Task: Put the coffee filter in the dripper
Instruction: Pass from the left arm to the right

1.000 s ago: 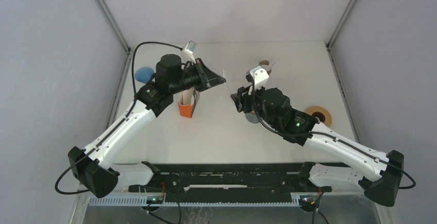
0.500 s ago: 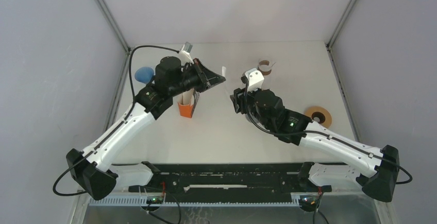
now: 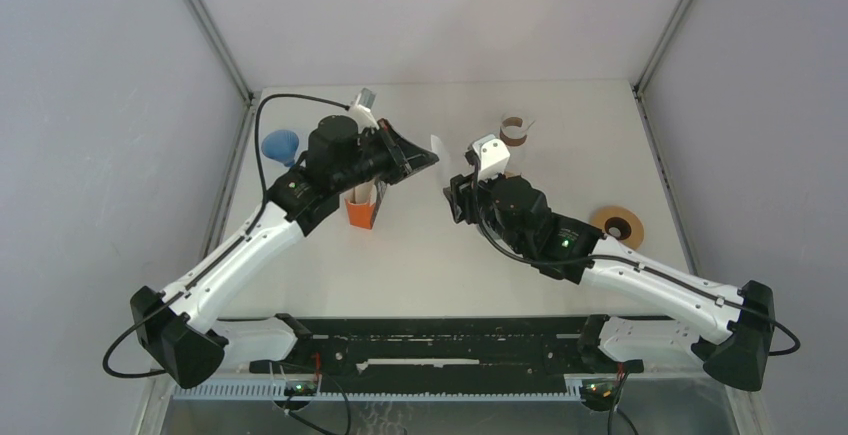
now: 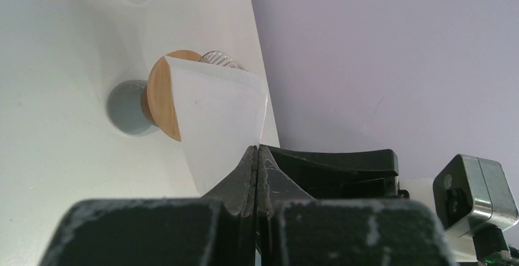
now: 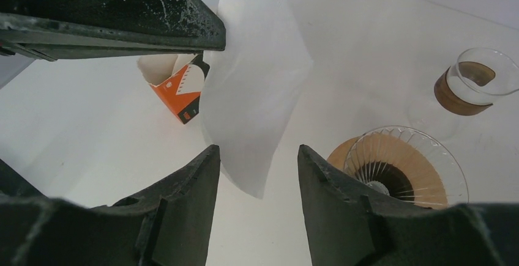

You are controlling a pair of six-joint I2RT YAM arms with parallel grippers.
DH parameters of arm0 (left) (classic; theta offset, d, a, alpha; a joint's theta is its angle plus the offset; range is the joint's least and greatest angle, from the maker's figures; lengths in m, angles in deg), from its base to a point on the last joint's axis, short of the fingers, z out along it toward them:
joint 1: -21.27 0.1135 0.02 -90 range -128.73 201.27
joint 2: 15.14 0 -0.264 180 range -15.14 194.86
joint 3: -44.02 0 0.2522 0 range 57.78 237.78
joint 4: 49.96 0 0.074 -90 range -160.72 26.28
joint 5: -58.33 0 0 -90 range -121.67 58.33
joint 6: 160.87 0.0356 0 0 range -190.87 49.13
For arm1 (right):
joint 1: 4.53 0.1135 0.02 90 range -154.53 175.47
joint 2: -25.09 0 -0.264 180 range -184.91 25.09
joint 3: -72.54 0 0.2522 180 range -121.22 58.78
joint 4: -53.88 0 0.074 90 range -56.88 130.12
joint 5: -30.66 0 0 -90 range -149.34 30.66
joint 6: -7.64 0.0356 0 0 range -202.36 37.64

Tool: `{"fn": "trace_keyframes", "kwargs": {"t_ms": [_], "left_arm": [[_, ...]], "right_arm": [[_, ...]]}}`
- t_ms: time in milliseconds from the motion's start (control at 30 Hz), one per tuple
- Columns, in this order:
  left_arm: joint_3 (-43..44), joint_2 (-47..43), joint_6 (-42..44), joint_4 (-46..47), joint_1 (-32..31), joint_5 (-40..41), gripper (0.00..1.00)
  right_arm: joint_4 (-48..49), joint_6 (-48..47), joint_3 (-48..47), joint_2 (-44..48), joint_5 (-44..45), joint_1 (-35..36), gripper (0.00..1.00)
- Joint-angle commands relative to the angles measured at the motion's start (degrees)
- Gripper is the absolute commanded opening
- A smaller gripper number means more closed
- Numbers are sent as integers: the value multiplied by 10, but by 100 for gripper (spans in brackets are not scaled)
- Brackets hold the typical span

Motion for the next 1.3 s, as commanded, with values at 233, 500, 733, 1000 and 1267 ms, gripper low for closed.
{"fn": "trace_keyframes", "kwargs": {"t_ms": [233,500,733,1000,1267], "left_arm": [[-13,-29,-12,16,-9,28,0],[-15,-30,-11,10,-13,31,0],[-16,-29,-8,7,-17,33,0],[-13,-29,3,-6,-21,45,0],[-9,-30,11,-15,-28,54,0]], "right_arm": [[15,-5,-6,13,-14,8,59],[17,0,2,18,8,8,59],[5,7,3,18,24,8,58],[-2,12,2,32,25,11,58],[-1,6,2,30,21,11,58]]}}
